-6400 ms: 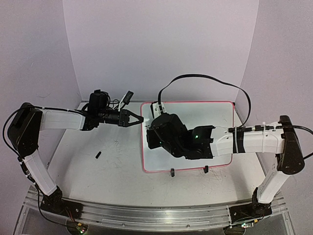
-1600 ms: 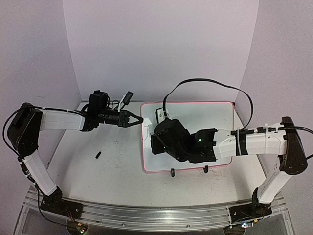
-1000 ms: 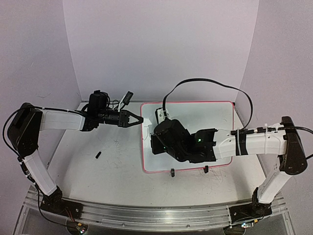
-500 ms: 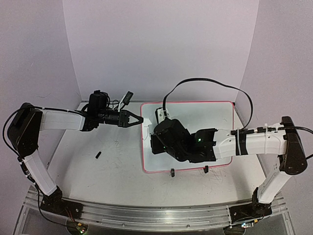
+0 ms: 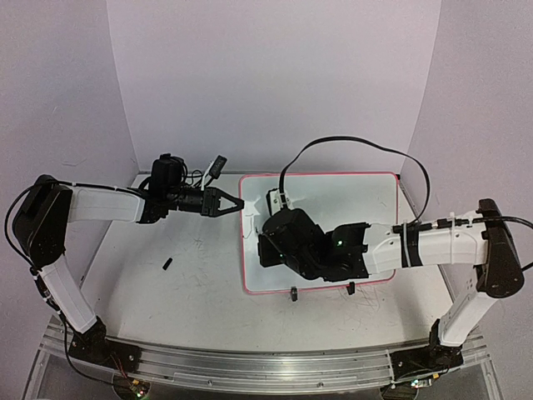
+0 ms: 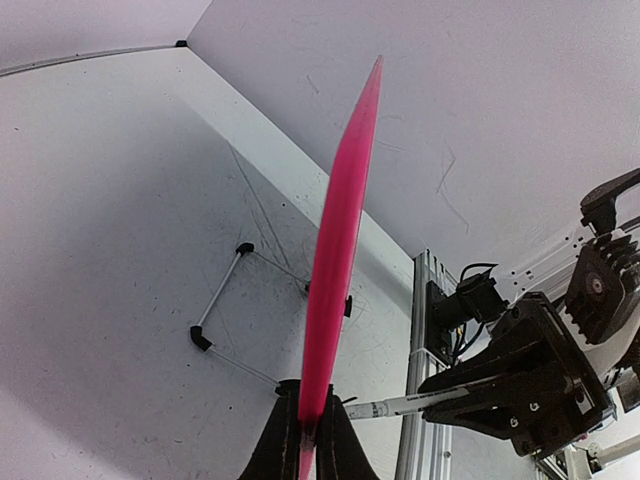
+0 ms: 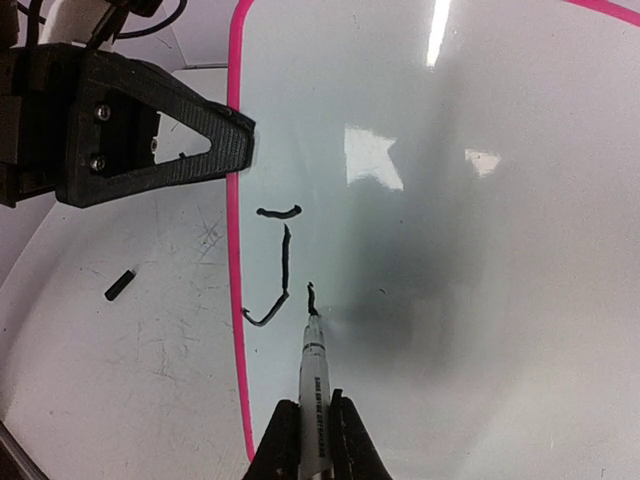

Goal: Write a sentence on the whiteboard

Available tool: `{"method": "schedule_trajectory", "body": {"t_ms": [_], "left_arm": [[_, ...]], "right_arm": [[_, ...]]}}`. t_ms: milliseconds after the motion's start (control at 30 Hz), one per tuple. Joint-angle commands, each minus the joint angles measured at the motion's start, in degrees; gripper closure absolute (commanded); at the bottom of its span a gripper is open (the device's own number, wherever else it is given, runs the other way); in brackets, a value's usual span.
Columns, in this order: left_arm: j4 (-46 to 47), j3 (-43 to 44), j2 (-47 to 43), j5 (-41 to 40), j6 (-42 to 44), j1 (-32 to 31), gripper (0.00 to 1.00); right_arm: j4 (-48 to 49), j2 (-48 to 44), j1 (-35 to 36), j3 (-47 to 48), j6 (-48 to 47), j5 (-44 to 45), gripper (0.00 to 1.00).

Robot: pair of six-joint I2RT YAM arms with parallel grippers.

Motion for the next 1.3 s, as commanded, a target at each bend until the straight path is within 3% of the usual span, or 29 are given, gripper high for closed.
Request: {"method": "schedule_trajectory", "body": {"t_ms": [0, 500, 1267], "left_arm": [[0.2, 0.1, -1.8, 2.0, -1.9, -0.4, 1.00], [0.2, 0.0, -2.1, 2.0, -1.9, -0.4, 1.00], [0.2, 0.1, -2.1, 2.0, -1.9, -0.4, 1.00]], "right_arm": [[-0.5, -2.1, -0.2, -0.8, 1.1, 2.7, 1.00], [-0.7, -2.2, -0.2, 1.0, 0.5, 6.8, 1.00], [0.0, 1.1, -0.3, 3.9, -1.4, 4.1, 1.00]]}}
